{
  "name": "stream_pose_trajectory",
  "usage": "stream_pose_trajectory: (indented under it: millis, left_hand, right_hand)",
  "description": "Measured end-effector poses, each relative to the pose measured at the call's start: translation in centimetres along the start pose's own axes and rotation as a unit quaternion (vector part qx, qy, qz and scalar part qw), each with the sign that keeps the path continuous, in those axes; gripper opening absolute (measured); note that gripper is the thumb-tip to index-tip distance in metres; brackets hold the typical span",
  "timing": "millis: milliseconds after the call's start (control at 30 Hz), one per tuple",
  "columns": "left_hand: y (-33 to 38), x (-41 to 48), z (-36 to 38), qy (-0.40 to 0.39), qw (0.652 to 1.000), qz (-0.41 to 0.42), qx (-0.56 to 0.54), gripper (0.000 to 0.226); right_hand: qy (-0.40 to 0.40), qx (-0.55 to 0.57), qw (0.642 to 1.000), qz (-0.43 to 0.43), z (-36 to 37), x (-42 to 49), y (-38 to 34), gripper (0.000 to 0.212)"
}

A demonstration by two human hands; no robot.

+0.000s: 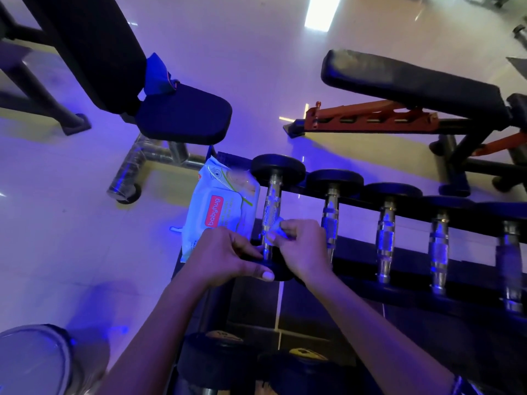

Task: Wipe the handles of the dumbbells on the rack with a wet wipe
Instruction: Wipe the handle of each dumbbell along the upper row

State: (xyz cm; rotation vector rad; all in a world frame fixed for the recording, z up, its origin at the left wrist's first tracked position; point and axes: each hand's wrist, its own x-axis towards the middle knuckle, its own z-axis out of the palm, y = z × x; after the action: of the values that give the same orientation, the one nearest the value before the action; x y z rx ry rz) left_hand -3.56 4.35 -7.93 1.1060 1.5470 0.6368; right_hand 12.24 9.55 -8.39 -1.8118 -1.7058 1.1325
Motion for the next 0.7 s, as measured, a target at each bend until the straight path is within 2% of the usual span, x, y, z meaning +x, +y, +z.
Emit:
stream_pose_trajectory:
  millis: [100,200,233,300,333,433,567,633,700]
  left_hand:
    - [0.3,0.4,-0.1,-0.016,1.0,0.004,0.013,0.036]
    - [0.1,0.4,-0.1,-0.011,1.0,0.018,0.018,0.038]
    - [-0.1,0.2,0.0,-0.004,1.0,0.021,0.011,0.039]
    - [-0.4,0.0,0.2,0.011,0.999,0.031,0.009,0.041]
    - [-0.6,-0.1,0.3,0.017,0.999,0.039,0.012,0.041]
    - [-1.6,-0.8,0.9,0.053,0.996,0.074,0.002,0.048]
    - [-3.4,-2.3,2.7,0.146,0.972,0.184,-0.014,0.041]
    - [-3.7,-2.5,3.2,0.178,0.962,0.209,-0.013,0.041]
    - [-3.9,-2.4,3.5,0.195,0.955,0.225,-0.01,0.043]
  right_hand:
    - [0.076,0.039,0.996,-0.002,0.4,2.3,-1.4,0.038]
    - [0.135,-0.024,0.988,-0.075,0.6,3.1,-2.8,0.046]
    - [0.129,-0.054,0.987,-0.085,0.7,2.5,-2.6,0.041]
    - [0.092,-0.132,0.981,-0.112,0.6,-0.1,-1.6,0.017]
    - [0.061,-0.167,0.975,-0.131,0.7,-1.5,-1.2,0.012]
    - [0.016,-0.183,0.965,-0.189,0.1,-1.3,-0.8,0.013]
    - [0.063,-0.19,0.952,-0.23,-0.4,3.9,-2.4,0.007]
    - [0.001,-0.225,0.937,-0.266,0.2,3.5,-2.5,0.003]
    - [-0.08,-0.274,0.913,-0.29,0.4,1.5,-1.8,0.01]
